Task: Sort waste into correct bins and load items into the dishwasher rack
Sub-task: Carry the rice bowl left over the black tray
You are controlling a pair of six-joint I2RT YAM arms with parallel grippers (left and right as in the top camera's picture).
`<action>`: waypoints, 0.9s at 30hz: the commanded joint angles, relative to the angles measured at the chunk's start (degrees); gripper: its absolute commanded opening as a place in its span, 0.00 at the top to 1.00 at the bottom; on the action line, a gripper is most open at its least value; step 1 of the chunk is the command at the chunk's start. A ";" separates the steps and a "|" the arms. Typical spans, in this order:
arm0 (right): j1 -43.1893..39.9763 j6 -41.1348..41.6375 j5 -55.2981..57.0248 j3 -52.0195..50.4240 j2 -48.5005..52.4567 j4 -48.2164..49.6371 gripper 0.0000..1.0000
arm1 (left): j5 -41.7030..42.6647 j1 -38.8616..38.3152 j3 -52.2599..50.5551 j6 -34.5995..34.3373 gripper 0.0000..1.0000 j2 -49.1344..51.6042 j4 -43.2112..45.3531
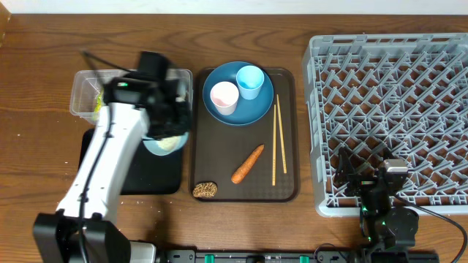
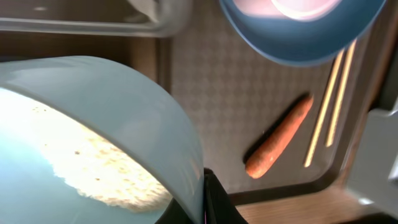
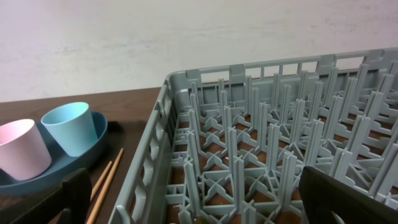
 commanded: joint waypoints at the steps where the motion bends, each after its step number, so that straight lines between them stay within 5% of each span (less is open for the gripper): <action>1: -0.17 -0.42 -0.02 -0.11 -0.31 -0.20 0.01 | 7.30 6.21 1.42 3.80 0.94 -1.07 -0.20; 17: -0.17 -0.42 -0.02 -0.11 -0.31 -0.20 0.01 | 31.41 33.81 -3.08 15.69 0.94 -1.07 2.84; 27: -0.17 -0.42 -0.02 -0.09 -0.31 -0.20 0.01 | 52.04 49.33 -19.10 19.56 0.94 -1.07 16.31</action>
